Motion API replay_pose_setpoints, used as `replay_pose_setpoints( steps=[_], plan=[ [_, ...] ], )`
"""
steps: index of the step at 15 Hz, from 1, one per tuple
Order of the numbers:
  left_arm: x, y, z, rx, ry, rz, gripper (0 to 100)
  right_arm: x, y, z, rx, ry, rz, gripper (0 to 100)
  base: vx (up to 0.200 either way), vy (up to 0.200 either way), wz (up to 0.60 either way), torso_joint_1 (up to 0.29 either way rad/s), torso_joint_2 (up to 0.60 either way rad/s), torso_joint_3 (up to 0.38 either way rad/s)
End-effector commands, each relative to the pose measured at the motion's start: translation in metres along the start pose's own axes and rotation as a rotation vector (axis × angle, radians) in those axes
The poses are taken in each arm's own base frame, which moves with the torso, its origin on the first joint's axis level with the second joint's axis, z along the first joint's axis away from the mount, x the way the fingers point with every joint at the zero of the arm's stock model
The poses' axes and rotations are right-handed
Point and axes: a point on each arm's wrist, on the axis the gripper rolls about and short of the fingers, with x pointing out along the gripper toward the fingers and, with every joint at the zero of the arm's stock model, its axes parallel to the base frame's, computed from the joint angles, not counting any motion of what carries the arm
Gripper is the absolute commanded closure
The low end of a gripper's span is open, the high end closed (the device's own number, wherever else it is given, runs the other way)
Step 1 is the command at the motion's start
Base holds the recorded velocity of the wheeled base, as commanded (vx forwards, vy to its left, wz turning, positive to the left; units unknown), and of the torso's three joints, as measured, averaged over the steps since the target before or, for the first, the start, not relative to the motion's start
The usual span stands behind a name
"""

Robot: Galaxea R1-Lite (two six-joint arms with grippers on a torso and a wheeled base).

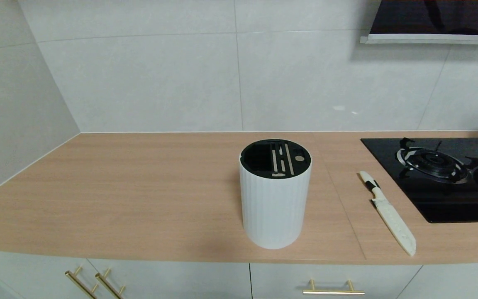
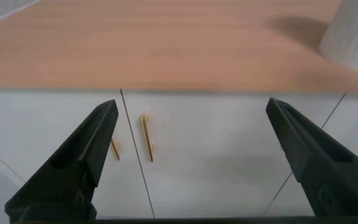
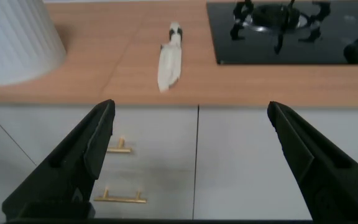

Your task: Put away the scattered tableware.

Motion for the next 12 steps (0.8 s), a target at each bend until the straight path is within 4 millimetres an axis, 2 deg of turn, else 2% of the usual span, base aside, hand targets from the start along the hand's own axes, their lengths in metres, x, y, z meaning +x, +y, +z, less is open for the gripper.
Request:
replay_pose_setpoints(
  steps=[1, 7, 12],
  plan=[
    [0.0000, 0.0000, 0.0000, 0.000, 0.000, 0.001, 0, 0.0001, 0.0000, 0.0001, 0.000, 0.001, 0.001, 0, 0.000, 0.000, 0.00, 0.261, -0.56, -0.305],
    [0.0000, 0.0000, -0.0001, 0.000, 0.001, 0.001, 0, 0.0001, 0.0000, 0.0001, 0.000, 0.001, 0.001, 0, 0.000, 0.000, 0.00, 0.271, -0.58, -0.312],
    [0.0000, 0.0000, 0.0000, 0.000, 0.000, 0.001, 0, 0.0001, 0.0000, 0.0001, 0.000, 0.001, 0.001, 0, 0.000, 0.000, 0.00, 0.195, -0.40, -0.206]
  ],
)
